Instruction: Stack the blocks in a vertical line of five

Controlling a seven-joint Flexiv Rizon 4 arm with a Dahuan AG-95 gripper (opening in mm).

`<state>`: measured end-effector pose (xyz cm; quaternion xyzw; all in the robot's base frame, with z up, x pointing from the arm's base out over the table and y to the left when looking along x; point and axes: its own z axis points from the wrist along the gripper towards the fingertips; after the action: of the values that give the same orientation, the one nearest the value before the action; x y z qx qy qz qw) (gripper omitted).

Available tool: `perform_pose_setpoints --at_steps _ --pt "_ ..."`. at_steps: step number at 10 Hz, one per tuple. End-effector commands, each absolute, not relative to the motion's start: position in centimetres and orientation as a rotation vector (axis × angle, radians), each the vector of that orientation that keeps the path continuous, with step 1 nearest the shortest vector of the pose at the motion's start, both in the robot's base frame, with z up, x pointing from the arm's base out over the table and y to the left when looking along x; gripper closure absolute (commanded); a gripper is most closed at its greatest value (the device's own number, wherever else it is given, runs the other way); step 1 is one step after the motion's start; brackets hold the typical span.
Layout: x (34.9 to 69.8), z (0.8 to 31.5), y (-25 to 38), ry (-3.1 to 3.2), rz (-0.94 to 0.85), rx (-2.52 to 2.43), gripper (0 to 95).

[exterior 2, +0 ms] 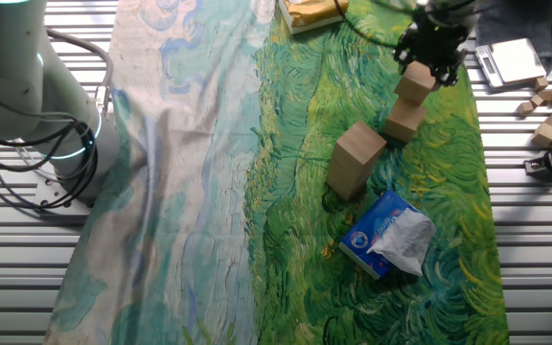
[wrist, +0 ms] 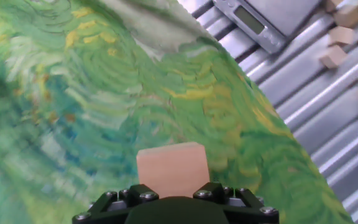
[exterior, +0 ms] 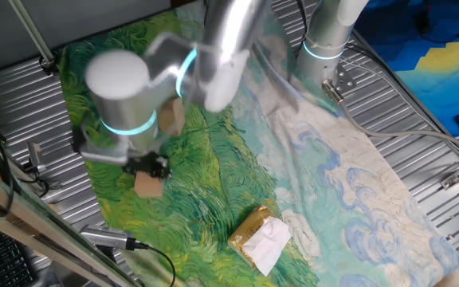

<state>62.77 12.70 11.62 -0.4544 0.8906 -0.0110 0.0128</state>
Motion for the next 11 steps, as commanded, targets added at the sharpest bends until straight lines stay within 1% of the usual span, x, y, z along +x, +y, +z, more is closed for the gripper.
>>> perform_pose_setpoints --at_steps 1,6,7,9,11 --pt "61.8 14.0 11.5 2.787 -0.032 -1.429 95.0" --pt "59.0 17.6 6.1 2.857 0.012 -1.328 95.0" --pt "58.1 18.5 4.8 2.858 0.040 -1.318 95.0" --pt "55.6 20.3 2.5 2.869 0.024 -1.301 95.0" --pt "53.5 21.3 1.8 2.877 0.014 -1.272 95.0"
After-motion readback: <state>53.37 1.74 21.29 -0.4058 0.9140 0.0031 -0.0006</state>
